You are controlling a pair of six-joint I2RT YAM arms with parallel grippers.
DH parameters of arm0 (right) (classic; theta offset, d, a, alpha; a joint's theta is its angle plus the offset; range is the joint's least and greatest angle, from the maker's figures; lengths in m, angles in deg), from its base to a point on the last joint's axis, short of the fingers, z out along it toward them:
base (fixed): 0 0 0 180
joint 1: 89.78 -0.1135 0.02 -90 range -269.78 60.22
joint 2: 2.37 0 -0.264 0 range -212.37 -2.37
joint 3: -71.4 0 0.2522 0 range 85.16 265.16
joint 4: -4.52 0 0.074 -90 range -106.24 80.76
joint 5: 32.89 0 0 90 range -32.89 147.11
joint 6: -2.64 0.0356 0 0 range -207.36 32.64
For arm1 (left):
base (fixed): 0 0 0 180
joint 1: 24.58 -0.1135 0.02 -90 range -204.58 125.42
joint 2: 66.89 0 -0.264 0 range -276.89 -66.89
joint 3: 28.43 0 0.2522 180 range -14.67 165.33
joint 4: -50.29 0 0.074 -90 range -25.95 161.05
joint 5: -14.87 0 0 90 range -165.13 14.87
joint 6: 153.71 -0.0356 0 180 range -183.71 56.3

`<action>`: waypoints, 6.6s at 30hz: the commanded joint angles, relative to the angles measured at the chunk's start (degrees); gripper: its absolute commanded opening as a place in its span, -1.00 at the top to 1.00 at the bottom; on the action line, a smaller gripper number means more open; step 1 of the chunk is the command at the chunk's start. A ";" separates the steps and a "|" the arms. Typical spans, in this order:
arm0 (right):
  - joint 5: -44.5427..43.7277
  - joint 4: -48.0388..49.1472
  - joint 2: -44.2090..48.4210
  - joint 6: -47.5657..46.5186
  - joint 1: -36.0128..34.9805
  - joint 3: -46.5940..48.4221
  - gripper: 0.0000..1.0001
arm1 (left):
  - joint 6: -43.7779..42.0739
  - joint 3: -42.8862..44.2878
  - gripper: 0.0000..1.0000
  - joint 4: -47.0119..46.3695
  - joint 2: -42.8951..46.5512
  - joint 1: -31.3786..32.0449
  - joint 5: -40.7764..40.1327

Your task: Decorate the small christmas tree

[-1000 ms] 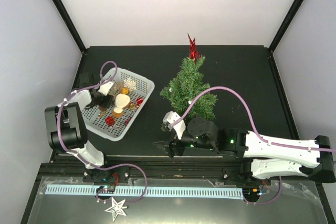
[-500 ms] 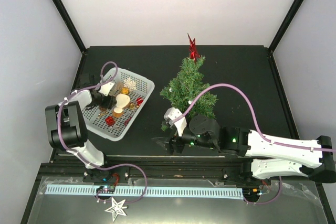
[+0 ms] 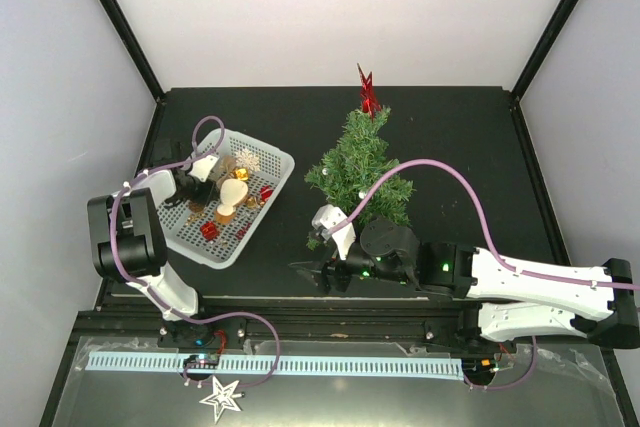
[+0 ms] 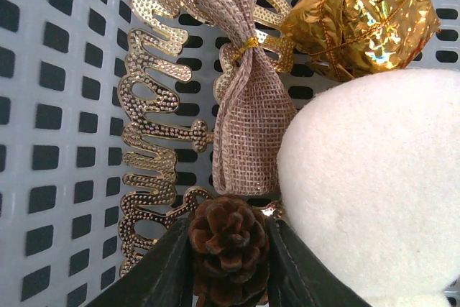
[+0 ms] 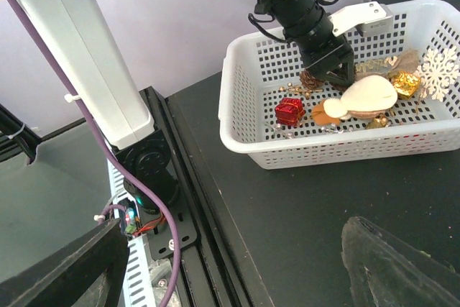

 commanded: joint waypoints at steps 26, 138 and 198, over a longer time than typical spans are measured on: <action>15.82 -16.58 16.36 -6.61 2.25 14.32 -0.78 | -3.93 1.29 0.44 10.27 11.13 -1.10 4.30; -14.27 -15.49 20.94 19.44 41.85 -11.63 -0.90 | 12.72 33.93 0.00 19.85 9.49 43.74 37.12; -14.28 -16.05 22.86 18.51 41.89 -11.98 -0.90 | 9.42 36.00 -0.10 21.89 10.85 45.63 29.35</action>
